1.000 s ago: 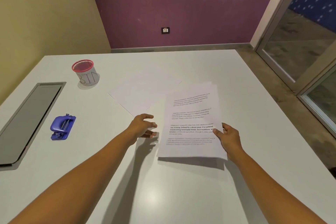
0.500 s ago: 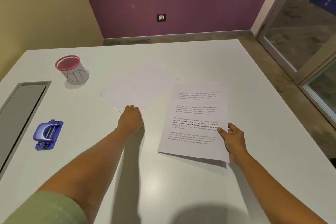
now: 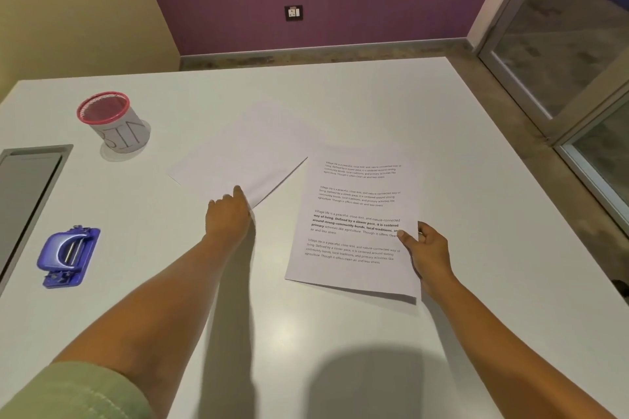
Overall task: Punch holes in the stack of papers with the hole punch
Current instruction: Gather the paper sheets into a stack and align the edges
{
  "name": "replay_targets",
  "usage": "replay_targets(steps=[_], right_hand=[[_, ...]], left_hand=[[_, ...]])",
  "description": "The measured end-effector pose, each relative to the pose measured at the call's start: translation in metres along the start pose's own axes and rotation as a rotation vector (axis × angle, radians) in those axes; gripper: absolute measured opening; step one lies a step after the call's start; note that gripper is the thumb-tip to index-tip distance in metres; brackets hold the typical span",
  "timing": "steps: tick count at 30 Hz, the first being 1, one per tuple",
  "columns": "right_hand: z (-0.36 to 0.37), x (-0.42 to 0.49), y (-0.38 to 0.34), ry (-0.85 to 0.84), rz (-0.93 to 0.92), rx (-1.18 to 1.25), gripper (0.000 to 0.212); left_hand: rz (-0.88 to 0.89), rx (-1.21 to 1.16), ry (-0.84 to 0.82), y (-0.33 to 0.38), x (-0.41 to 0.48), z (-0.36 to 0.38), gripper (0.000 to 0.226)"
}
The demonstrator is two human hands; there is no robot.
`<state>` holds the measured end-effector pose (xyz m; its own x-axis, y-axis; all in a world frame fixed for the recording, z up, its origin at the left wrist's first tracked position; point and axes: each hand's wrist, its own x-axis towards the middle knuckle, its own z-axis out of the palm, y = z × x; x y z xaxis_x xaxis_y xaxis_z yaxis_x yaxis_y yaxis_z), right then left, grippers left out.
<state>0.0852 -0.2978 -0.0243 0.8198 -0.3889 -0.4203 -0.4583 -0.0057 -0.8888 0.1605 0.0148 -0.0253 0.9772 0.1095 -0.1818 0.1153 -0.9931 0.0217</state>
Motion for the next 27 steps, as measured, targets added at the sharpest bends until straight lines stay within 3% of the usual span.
replay_targets(steps=[4, 9, 13, 18, 23, 27], right_hand=[[-0.001, 0.0, 0.003, 0.004, 0.006, -0.003, 0.016], [-0.006, -0.002, 0.006, 0.02, 0.01, -0.002, 0.015], [-0.012, -0.005, 0.007, 0.021, -0.007, -0.012, 0.014], [-0.015, -0.009, 0.004, -0.024, -0.015, -0.016, 0.015], [-0.015, -0.016, -0.001, -0.086, -0.028, -0.03, 0.023], [-0.011, -0.025, -0.007, -0.137, -0.009, 0.024, 0.027]], left_hand=[[0.009, 0.061, 0.014, 0.002, -0.001, -0.004, 0.037], [0.005, 0.137, 0.042, 0.002, -0.006, -0.009, 0.019], [-0.109, 0.012, 0.068, -0.002, -0.008, -0.015, 0.012], [-0.074, -0.44, 0.131, -0.006, -0.012, -0.042, 0.026], [-0.016, -1.27, -0.127, -0.005, -0.041, -0.087, 0.015], [0.02, -1.592, -0.229, -0.006, -0.065, -0.105, 0.016]])
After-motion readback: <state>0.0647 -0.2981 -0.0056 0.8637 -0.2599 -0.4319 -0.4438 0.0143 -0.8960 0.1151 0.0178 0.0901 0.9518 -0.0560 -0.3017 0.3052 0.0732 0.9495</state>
